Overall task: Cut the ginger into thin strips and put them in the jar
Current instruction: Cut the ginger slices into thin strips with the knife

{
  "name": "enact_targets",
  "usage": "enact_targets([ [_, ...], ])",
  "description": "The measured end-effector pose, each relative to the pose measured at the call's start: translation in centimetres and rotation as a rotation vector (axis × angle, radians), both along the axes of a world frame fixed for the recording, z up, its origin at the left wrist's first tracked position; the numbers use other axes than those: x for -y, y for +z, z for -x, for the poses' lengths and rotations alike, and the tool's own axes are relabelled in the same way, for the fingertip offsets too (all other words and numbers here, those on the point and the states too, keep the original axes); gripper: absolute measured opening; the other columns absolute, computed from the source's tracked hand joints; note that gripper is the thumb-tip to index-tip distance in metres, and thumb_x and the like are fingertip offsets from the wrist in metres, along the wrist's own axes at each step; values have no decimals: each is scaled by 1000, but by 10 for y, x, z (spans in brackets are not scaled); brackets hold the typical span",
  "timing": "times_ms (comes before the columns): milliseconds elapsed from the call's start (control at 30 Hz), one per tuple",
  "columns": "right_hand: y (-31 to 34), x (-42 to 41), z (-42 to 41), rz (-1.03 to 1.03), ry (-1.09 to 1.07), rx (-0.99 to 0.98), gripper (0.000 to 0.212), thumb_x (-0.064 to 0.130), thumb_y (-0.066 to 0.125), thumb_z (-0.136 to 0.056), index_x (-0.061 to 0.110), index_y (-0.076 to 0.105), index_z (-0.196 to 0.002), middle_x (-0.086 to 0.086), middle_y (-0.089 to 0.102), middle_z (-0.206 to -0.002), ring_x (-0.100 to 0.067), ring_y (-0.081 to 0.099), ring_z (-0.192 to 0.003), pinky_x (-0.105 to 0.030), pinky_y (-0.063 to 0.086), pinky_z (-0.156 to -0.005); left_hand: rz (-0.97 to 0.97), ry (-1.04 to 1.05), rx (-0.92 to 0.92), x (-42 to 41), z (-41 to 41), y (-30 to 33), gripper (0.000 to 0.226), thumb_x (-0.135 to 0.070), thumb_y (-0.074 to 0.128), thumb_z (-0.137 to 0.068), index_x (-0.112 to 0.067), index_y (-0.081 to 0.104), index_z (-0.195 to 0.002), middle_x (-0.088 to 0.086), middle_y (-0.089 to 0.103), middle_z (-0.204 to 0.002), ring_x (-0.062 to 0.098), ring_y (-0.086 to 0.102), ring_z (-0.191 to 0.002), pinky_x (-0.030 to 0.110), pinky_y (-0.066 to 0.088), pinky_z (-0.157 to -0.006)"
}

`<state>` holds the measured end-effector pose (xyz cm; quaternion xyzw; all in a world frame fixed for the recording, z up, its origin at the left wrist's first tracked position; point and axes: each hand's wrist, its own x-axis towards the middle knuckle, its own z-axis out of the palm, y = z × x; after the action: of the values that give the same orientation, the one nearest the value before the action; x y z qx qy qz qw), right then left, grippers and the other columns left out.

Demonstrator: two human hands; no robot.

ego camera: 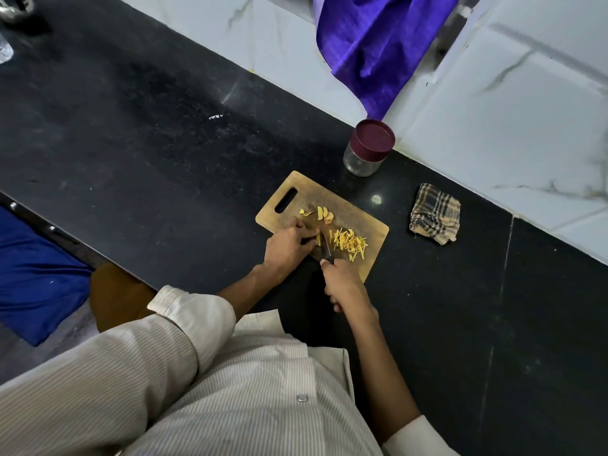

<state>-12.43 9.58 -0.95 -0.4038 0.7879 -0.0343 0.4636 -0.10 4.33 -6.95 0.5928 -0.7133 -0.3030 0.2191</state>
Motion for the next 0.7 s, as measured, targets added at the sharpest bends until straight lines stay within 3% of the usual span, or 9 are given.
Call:
enact_targets([
  [100, 17, 11, 1, -92, -63, 40, 32, 38, 39, -104, 11, 53, -94, -5, 54, -68, -14, 45, -48, -23, 38, -44, 10, -3, -3, -1, 0, -1, 29, -26, 63, -91, -24, 67, -119, -3, 52, -112, 10, 52, -95, 28, 48, -76],
  [200, 28, 20, 1, -158, -75, 42, 32, 34, 39, -103, 11, 53, -86, -4, 51, -62, -12, 43, -46, -21, 37, -43, 14, 5, 1, -1, 0, -1, 27, -27, 63, -90, -24, 68, -117, -3, 51, -110, 8, 50, -93, 25, 44, -73],
  [300, 35, 23, 0, -186, -55, 35, 31, 32, 38, -103, 12, 53, -86, -3, 50, -61, -12, 43, -46, -21, 37, -43, 5, 9, 5, -1, 1, -2, 27, -29, 62, -91, -26, 67, -117, -5, 50, -109, 7, 49, -91, 24, 40, -70],
  [567, 45, 18, -5, -185, 12, 8, 32, 32, 38, -105, 12, 51, -83, -3, 52, -66, -12, 46, -52, -23, 41, -44, 0, 8, -1, 0, 0, 0, 26, -30, 62, -91, -25, 68, -115, -4, 51, -110, 11, 52, -93, 31, 48, -73],
  [700, 47, 28, 2, -209, 28, 16, 22, 30, 38, -103, 14, 51, -99, -1, 51, -63, -9, 44, -48, -19, 38, -41, -6, 2, 1, -1, 1, 2, 26, -31, 60, -92, -26, 68, -116, -3, 50, -111, 10, 51, -93, 30, 46, -74],
])
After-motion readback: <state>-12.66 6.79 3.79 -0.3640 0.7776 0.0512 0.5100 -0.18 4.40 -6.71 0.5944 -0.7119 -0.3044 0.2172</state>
